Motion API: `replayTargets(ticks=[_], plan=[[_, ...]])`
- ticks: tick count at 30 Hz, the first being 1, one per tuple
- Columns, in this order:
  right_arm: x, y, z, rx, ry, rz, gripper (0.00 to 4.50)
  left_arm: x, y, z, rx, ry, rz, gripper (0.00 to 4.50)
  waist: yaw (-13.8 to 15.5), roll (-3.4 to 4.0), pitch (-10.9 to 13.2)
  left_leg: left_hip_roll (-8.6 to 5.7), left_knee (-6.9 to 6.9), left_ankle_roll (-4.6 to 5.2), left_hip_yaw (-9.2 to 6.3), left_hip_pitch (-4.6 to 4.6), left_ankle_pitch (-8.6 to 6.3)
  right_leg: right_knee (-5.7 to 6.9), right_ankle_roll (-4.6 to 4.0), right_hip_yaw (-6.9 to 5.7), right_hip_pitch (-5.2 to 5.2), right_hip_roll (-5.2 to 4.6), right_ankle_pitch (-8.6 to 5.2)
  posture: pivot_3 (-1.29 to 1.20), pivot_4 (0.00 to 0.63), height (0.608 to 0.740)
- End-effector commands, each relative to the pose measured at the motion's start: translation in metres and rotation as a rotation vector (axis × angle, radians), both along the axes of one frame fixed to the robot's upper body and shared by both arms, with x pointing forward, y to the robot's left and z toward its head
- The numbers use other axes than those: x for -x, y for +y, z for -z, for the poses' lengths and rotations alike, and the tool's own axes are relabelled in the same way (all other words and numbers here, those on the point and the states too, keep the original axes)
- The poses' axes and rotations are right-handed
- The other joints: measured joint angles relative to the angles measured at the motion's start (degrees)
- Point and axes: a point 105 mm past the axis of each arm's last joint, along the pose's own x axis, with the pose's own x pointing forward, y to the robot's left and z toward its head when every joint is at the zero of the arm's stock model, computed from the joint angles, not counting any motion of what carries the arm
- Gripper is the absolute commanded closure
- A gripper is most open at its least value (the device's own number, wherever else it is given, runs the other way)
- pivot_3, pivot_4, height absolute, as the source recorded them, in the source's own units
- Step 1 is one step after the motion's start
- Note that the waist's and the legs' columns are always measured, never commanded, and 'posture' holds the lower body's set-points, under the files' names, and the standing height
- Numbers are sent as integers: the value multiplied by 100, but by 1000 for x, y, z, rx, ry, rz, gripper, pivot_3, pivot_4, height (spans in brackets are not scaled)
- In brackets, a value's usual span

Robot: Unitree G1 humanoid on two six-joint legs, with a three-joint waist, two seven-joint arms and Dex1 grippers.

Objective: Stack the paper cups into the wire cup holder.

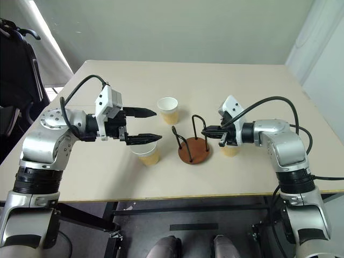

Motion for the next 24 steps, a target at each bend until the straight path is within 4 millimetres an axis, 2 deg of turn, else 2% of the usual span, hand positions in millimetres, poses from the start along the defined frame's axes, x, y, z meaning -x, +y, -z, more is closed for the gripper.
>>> replayTargets(ticks=[1, 10, 23, 24], plan=[[4, -1, -11, -8, -43, -8, 4460, 6, 0, -14, -6, -47, 17, 0, 0, 0, 0, 0, 0, 0, 0, 0, 0, 0, 0, 0, 0, 0, 0, 0, 150, 740], [3, -6, 0, 25, -31, 10, 4460, 5, 1, -15, -5, -50, 16, 0, -1, 0, 0, 0, 1, 0, 0, 0, 0, 0, 1, 0, 0, 0, 0, 0, 150, 740], [11, -7, 10, 76, -15, -11, 4460, 4, 2, -15, -9, -51, 11, 0, 0, -1, 0, 0, 2, 0, 0, 1, 0, -1, 1, 1, 2, 0, 0, 0, 150, 740], [12, -7, 11, 83, -14, -13, 4245, 3, 2, -15, -9, -51, 10, 0, -1, -1, 0, 0, 2, 0, 0, 1, 0, -1, 1, 0, 3, 0, 0, 0, 150, 740]])
